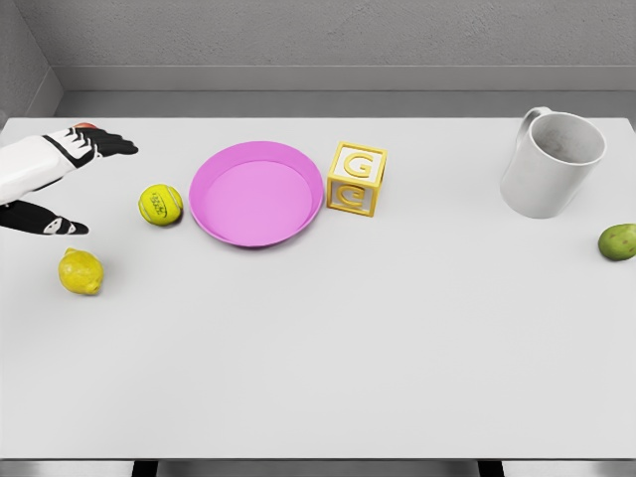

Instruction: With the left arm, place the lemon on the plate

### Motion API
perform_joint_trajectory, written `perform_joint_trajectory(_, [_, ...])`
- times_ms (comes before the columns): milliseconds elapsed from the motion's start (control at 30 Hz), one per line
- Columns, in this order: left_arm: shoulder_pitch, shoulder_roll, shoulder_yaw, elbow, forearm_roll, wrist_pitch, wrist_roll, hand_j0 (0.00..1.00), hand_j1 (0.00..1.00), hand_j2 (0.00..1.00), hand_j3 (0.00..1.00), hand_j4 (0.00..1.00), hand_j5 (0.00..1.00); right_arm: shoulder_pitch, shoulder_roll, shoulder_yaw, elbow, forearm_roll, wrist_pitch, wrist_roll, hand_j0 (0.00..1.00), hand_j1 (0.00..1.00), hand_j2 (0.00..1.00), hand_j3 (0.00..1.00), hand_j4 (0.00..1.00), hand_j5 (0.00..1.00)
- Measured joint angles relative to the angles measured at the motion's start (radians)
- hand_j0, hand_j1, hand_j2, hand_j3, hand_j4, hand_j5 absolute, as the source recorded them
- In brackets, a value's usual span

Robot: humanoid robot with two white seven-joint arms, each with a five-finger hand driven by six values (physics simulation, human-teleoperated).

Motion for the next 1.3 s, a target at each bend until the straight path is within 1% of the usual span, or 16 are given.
perform_joint_trajectory(233, [0.002,0.005,0.009,0.000,-0.001,0.000,0.000,1.00,1.00,1.00,1.00,1.00,1.00,0.000,0.000,0.000,0.000,0.000,0.000,-0.005,1.00,1.00,1.00,1.00,1.00,1.00])
perform_joint_trajectory(333, [0.002,0.038,0.011,0.000,-0.001,0.000,0.000,1.00,1.00,1.00,1.00,1.00,1.00,0.002,0.000,0.000,0.000,0.000,0.000,-0.005,1.00,1.00,1.00,1.00,1.00,1.00])
perform_joint_trajectory(433, [0.044,0.086,0.012,0.000,-0.002,0.000,0.000,1.00,1.00,1.00,1.00,1.00,1.00,0.000,0.000,0.000,0.000,0.000,0.000,-0.005,1.00,1.00,1.00,1.00,1.00,1.00])
perform_joint_trajectory(533, [0.048,0.129,0.013,0.001,-0.002,0.000,0.000,1.00,1.00,1.00,1.00,1.00,1.00,0.000,0.000,0.000,0.000,0.000,0.000,-0.005,1.00,1.00,1.00,1.00,1.00,1.00])
perform_joint_trajectory(567, [0.060,0.138,0.013,0.002,-0.003,0.000,0.000,1.00,1.00,1.00,1.00,1.00,1.00,0.000,0.000,0.000,0.000,0.000,0.000,-0.005,1.00,1.00,1.00,1.00,1.00,1.00])
perform_joint_trajectory(667, [0.067,0.152,0.011,0.007,-0.013,0.000,0.000,1.00,1.00,1.00,1.00,1.00,1.00,0.002,0.000,0.000,0.000,0.000,0.000,-0.005,1.00,1.00,1.00,1.00,1.00,1.00])
perform_joint_trajectory(833, [0.098,0.155,0.002,0.009,-0.096,0.000,0.000,1.00,1.00,1.00,1.00,1.00,1.00,0.002,0.000,0.000,0.000,0.000,0.000,-0.005,1.00,1.00,1.00,1.00,1.00,1.00])
perform_joint_trajectory(1000, [0.104,0.149,-0.010,0.012,-0.189,0.000,0.000,1.00,1.00,1.00,1.00,1.00,1.00,0.000,0.000,0.000,0.000,0.000,0.000,-0.005,1.00,1.00,1.00,1.00,1.00,1.00])
perform_joint_trajectory(1167, [0.104,0.148,-0.022,0.011,-0.235,0.000,0.000,1.00,1.00,1.00,1.00,1.00,1.00,0.002,0.000,0.000,0.000,0.000,0.000,-0.005,1.00,1.00,1.00,1.00,1.00,1.00])
perform_joint_trajectory(1300, [0.104,0.137,-0.056,0.007,-0.257,0.000,0.000,1.00,1.00,1.00,1.00,1.00,1.00,0.000,0.000,0.000,0.000,0.000,0.000,-0.005,1.00,1.00,1.00,1.00,1.00,1.00])
